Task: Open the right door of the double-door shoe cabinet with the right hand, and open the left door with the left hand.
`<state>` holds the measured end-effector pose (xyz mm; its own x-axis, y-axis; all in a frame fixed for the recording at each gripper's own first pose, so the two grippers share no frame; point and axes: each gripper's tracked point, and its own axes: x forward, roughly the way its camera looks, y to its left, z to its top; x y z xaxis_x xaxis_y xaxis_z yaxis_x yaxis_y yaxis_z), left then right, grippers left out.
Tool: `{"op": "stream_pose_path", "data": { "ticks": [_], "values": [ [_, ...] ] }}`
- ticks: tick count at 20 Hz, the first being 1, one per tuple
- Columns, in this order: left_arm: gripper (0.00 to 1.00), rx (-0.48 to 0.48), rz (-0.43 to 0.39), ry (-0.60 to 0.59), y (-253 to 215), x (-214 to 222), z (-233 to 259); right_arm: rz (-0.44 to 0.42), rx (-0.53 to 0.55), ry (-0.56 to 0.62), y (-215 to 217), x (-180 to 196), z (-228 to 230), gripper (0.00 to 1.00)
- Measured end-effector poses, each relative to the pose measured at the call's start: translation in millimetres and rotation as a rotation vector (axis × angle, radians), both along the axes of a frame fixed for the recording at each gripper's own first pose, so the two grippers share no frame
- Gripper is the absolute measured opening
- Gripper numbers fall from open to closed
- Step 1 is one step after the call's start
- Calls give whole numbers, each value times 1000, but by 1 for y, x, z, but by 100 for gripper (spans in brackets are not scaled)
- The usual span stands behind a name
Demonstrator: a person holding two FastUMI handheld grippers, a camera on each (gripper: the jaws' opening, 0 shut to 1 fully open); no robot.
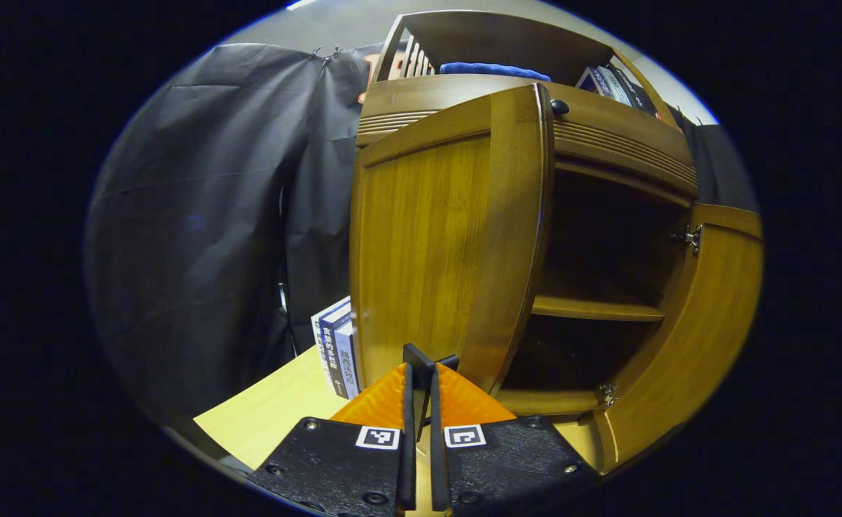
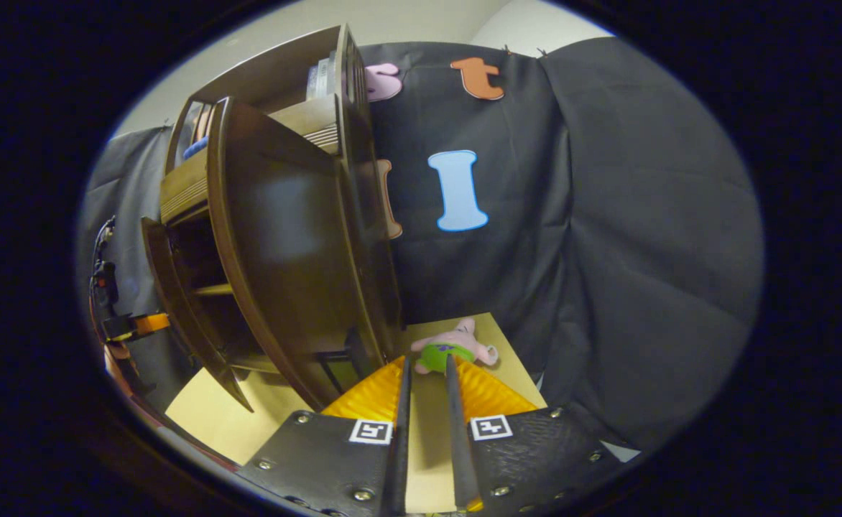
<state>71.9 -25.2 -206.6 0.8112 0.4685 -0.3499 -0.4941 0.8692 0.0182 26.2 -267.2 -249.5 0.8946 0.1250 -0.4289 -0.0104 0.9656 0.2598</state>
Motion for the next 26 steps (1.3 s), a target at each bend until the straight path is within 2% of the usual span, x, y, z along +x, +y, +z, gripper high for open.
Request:
{"op": "stream_pose_path", "data": {
  "ticks": [8, 15, 20, 22, 24, 26],
  "values": [
    [3, 7, -10, -5, 4, -4, 2, 15, 19, 10, 2, -2, -4, 25],
    [3, -27, -20, -21, 5, -7, 2, 61, 31, 10, 15, 7, -7, 25],
    [2, -11, -61, -21, 10, -10, 3, 90, 29, 19, 22, 7, -13, 25],
    [0, -11, -64, -24, 12, -12, 4, 89, 36, 13, 24, 7, -13, 25],
    [4, -6, -57, -27, 16, -14, 5, 78, 51, 10, 24, 10, -13, 25],
    [1, -3, -65, -28, 17, -14, 5, 73, 60, 11, 24, 9, -14, 25]
  ]
}}
